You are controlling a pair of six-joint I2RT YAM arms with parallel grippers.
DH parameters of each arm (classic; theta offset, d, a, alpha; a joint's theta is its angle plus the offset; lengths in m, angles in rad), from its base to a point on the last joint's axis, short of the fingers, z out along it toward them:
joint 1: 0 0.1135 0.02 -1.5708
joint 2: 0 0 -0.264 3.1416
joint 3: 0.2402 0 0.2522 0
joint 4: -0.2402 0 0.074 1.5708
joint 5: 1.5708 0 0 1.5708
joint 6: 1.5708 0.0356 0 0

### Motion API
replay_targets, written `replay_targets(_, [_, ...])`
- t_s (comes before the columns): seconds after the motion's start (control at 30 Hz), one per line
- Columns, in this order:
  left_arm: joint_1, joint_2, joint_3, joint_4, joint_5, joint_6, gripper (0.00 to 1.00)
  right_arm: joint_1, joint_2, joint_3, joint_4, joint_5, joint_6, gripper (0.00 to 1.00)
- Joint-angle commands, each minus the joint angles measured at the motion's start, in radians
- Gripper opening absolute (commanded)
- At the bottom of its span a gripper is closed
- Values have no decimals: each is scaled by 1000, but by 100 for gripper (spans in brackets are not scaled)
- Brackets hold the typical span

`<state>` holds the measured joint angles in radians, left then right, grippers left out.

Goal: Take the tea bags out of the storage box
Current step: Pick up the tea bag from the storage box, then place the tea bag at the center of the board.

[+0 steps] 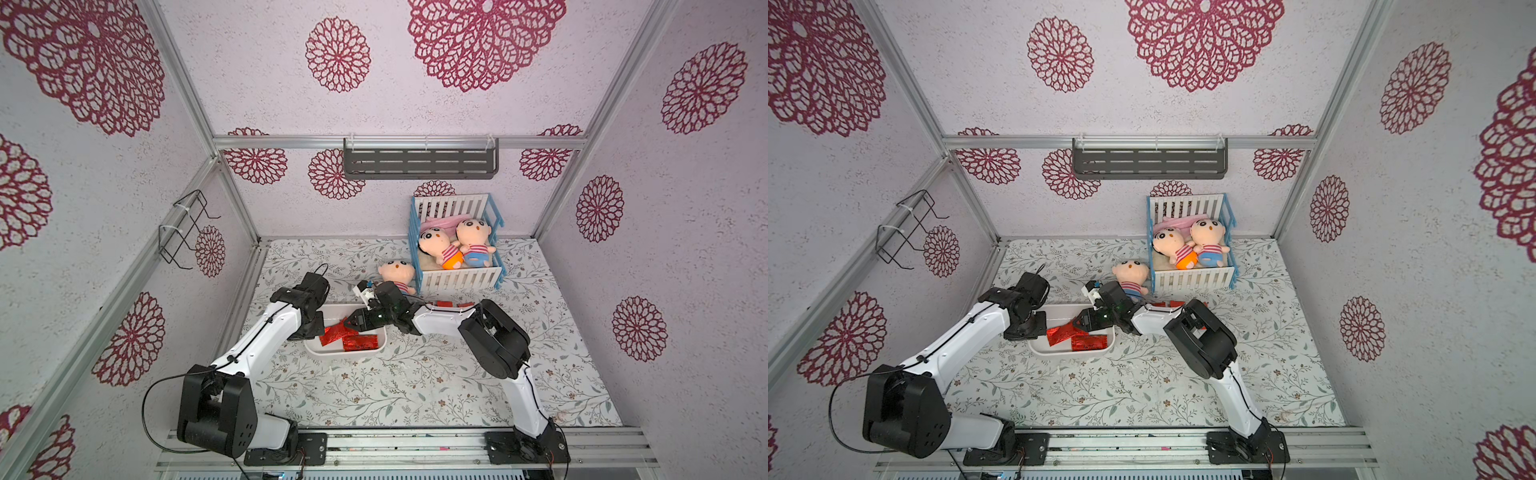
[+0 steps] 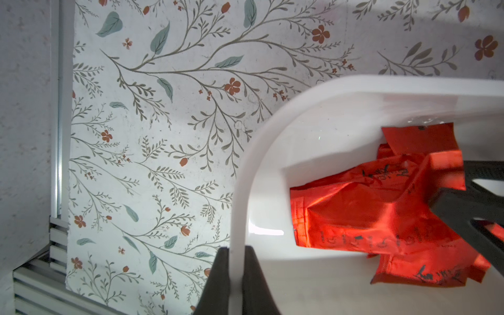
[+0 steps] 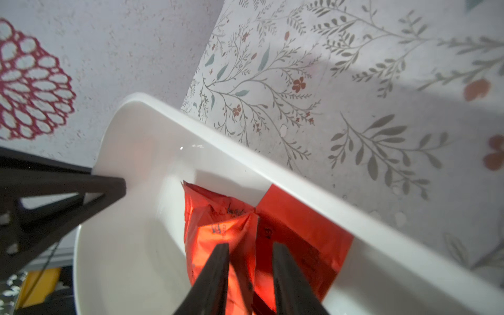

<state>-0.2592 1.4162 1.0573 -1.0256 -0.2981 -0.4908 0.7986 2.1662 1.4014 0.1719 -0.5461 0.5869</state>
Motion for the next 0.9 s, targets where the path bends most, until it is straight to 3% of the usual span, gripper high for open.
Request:
replay_targets(0.0, [-12,16,14,-10,-13,-3,0,5,-16,23,7,2,-13,19])
replay_targets(0.17, [-12,15,14,-10,-15,-4,0,4,-77,13,39,-20,-9,0])
replay_targets(0.43, [-12,9,15,-10,-19,-4,0,-98,-274,-56,-21,39,-96,0])
replay_targets(0.67, [-13,7,16,-12,-16,-5,0,-174,-345,-110,-120,-54,-216,0])
replay_targets(0.87, [-20,1,14,-12,-22,-7,0,-235,-504,-194,-221,-60,-465,0])
